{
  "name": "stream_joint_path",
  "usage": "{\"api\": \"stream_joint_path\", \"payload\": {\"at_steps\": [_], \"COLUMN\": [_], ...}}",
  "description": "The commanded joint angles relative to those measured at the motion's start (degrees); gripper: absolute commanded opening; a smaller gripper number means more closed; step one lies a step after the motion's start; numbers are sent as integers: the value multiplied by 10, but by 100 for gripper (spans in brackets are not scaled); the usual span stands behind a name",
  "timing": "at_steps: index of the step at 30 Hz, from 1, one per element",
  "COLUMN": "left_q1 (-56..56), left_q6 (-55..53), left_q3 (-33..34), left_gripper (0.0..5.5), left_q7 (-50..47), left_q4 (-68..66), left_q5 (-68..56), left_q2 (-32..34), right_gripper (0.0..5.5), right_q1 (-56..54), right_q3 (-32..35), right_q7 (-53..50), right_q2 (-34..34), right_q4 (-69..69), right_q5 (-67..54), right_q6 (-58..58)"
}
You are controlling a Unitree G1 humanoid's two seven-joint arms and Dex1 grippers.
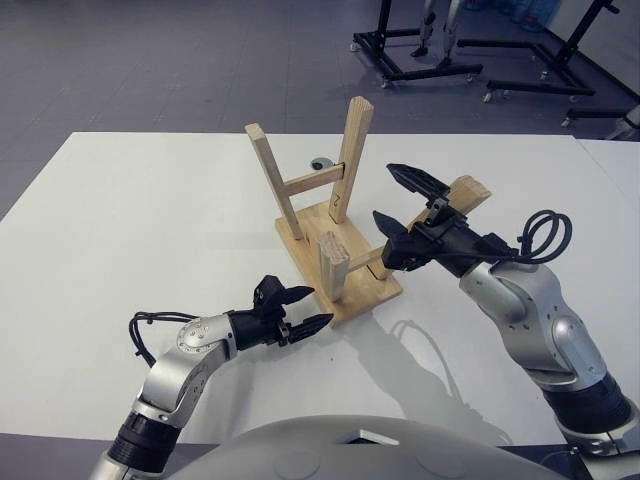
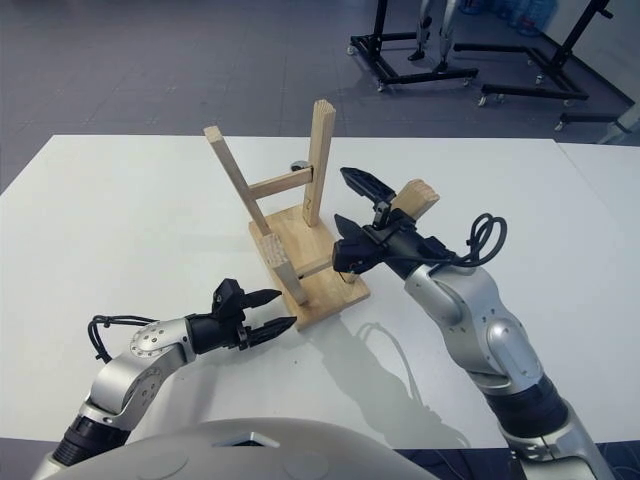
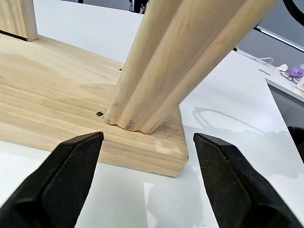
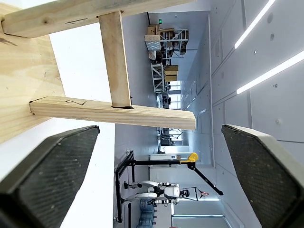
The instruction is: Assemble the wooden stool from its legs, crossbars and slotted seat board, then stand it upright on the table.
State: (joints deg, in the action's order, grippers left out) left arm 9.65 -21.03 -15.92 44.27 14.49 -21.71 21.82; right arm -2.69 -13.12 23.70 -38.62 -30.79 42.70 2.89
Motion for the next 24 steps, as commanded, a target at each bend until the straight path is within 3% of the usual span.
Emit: {"api": "stream_joint_path", "payload": {"at_steps": [1,11,20,24], "left_q1": [0,0,-10,-11], "left_q6": [3,12,8,5], "left_q3": [5,9,9,14], "left_gripper": [348,348,348,348], "left_q7": [-5,-11,-6,-2], "left_q4": [-7,-16,-18,-17], "left_q5": [5,8,9,6], "left_q2": [1,-8,-3,4], "right_gripper": [479,479,479,479], "right_q1": [-3,-50,56,42], "right_q3": [5,79,-23,-18], "right_q7": [-26,-80,70,63], "right_q2": [26,51,-15,-4], "right_q4": [27,11,66,60], "right_q5": [-20,-87,-47,-57], "right_q6": [24,68,58,40]}}
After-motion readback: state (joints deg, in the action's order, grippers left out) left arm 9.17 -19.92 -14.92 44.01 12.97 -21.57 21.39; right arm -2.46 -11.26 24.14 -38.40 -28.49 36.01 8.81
